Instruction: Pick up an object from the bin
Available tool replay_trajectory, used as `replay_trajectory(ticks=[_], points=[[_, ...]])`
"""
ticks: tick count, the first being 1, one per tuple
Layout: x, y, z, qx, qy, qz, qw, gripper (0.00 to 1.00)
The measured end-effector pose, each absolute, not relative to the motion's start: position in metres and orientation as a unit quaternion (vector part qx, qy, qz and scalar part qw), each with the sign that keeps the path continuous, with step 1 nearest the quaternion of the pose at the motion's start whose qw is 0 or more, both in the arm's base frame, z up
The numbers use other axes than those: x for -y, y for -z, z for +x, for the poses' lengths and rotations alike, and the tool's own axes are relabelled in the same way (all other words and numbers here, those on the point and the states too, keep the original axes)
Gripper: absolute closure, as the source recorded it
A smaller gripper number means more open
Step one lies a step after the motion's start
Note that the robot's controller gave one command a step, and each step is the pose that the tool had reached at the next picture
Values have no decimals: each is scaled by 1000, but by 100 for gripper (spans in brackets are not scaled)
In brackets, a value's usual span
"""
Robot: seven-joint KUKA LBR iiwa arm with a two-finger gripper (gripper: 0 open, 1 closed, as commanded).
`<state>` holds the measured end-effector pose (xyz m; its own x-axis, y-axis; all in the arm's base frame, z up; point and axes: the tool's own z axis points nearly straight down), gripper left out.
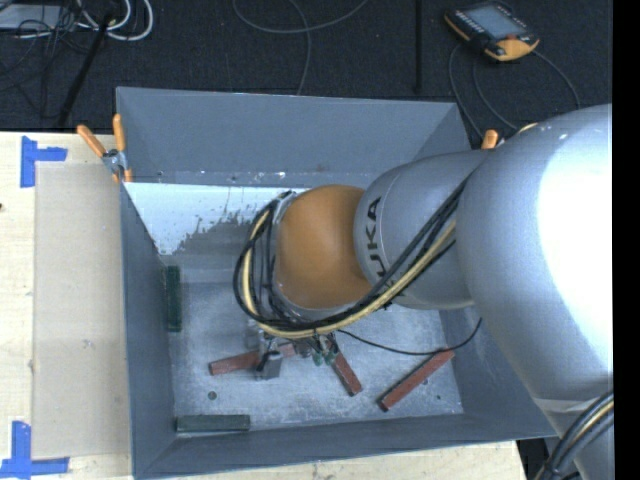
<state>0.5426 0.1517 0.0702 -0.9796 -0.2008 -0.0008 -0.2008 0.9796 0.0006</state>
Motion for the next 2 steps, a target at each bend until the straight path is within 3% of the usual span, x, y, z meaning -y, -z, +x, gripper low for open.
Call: replay_trajectory(ticks=[1, 2], points=[[-152, -70, 542, -995, -1, -100, 1, 100], [-153, -251, 544, -993, -1, -121, 4, 100]])
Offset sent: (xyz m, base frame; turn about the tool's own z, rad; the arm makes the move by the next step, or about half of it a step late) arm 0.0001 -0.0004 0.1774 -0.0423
